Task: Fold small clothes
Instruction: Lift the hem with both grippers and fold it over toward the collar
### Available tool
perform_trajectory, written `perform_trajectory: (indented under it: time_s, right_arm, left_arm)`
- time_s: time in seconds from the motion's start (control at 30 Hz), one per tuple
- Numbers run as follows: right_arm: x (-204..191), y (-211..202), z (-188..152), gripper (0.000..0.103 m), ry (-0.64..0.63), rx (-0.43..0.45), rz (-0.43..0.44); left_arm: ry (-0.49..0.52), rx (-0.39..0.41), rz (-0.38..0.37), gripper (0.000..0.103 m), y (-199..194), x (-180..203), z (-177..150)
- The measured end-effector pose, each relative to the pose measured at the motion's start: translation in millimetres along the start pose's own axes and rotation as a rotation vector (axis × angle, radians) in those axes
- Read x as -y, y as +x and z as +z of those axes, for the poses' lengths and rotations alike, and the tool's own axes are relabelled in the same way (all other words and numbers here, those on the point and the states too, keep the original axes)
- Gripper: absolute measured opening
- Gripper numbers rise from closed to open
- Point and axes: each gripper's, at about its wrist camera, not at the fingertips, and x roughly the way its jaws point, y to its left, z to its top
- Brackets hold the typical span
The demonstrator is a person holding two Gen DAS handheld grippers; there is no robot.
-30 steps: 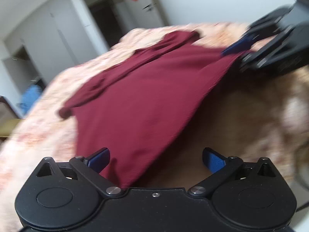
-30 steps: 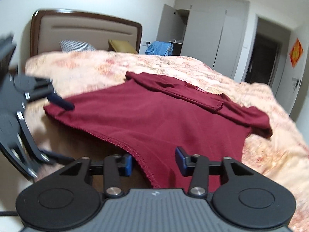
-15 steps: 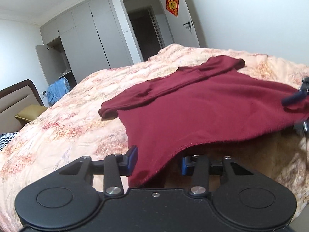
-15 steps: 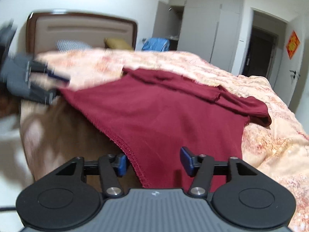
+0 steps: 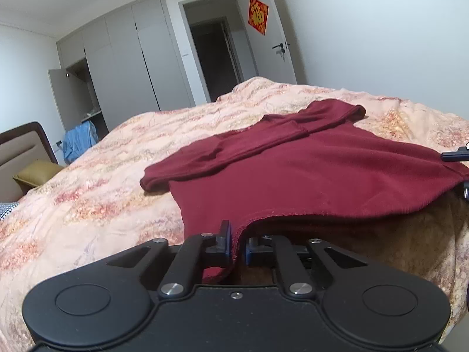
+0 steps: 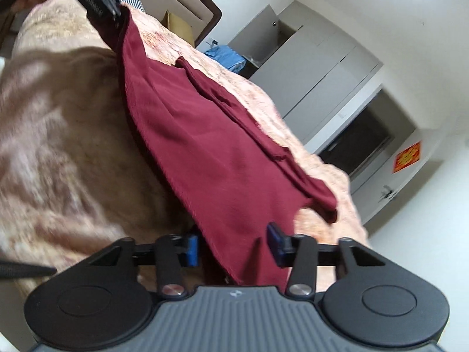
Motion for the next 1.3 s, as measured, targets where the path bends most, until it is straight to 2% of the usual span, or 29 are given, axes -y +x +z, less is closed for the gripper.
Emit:
perform_trajectory:
  time_s: [0.07, 0.1, 0.2, 0.33, 0.47, 0.57, 0.7, 0.83, 0.93, 1.03, 1.17, 1.3]
  right_arm:
    - [2.9, -4.9, -1.9, 0.021, -0.001, 0.018, -0.012]
    - [2.9, -6.1, -1.3, 0.004, -0.001, 0.028, -0.022]
    - [6.5, -17.5, 5.0, 0.004, -0.003, 0.078, -0.051]
    - [10.7, -34.8, 16.1, 0.004, -0.022, 0.152, -0.113]
    - [19.7, -57.9, 25.5, 0.003, -0.003, 0.201, -0.150]
    - [35.8, -87.0, 35.4, 0.004, 0.076, 0.242, -0.132]
    - [62.0, -139.6, 46.7, 0.004, 0.159, 0.295, -0.093]
    - [79.3, -189.4, 51.0, 0.004, 0.156, 0.335, -0.070]
    - [83.4, -205.6, 55.5, 0.004, 0.125, 0.342, -0.078]
    - [88.4, -199.9, 57.7, 0.004, 0.129, 0.348, -0.076]
    - [96.6, -178.0, 69.2, 0.004, 0.108, 0.336, -0.104]
    - [115.9, -123.4, 84.7, 0.004, 0.091, 0.300, -0.133]
  left_arm:
    - [0.005, 0.018, -0.002, 0.005, -4.5, -0.1, 0.6]
    - [0.007, 0.029, 0.002, 0.005, -6.8, 0.5, 1.2]
    - [-0.005, 0.071, 0.012, 0.004, -16.6, 0.0, 3.8]
    - [-0.075, 0.122, 0.041, 0.004, -34.4, -6.1, 9.4]
    - [-0.101, 0.195, 0.047, 0.004, -66.8, -11.3, 16.1]
    - [-0.086, 0.241, 0.037, 0.004, -102.2, -8.8, 21.7]
    - [-0.116, 0.286, 0.002, 0.004, -158.0, -14.2, 33.8]
    - [-0.097, 0.324, -0.012, 0.004, -192.4, -17.1, 45.5]
    - [-0.122, 0.297, -0.036, 0.004, -191.0, -20.2, 50.3]
    - [-0.122, 0.277, -0.031, 0.004, -177.6, -26.6, 56.4]
    - [-0.089, 0.248, -0.043, 0.005, -139.2, -43.0, 77.4]
    - [-0.096, 0.215, -0.065, 0.006, -82.2, -67.4, 107.9]
